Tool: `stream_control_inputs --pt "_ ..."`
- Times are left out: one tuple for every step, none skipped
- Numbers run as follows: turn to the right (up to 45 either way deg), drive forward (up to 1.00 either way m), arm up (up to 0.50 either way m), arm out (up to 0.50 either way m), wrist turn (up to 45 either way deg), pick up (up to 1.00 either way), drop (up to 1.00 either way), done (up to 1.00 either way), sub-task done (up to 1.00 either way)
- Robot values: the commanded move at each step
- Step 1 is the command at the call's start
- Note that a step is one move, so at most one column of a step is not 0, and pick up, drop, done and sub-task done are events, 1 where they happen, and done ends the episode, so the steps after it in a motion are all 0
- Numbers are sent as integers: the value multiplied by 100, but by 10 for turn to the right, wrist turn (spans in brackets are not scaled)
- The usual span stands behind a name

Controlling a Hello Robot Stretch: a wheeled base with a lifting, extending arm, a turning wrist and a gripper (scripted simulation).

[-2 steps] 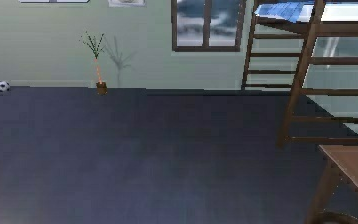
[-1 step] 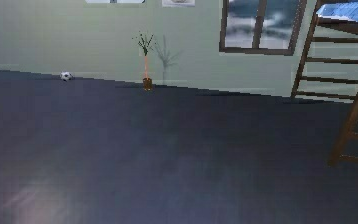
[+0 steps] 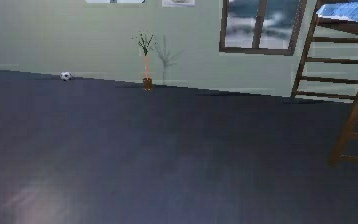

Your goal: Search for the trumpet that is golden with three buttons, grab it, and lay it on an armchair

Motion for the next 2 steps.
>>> stream_control_inputs --pt "0 0 34 0 0 0 0 0 0" --pt "0 0 0 46 0 0 0 0 0"
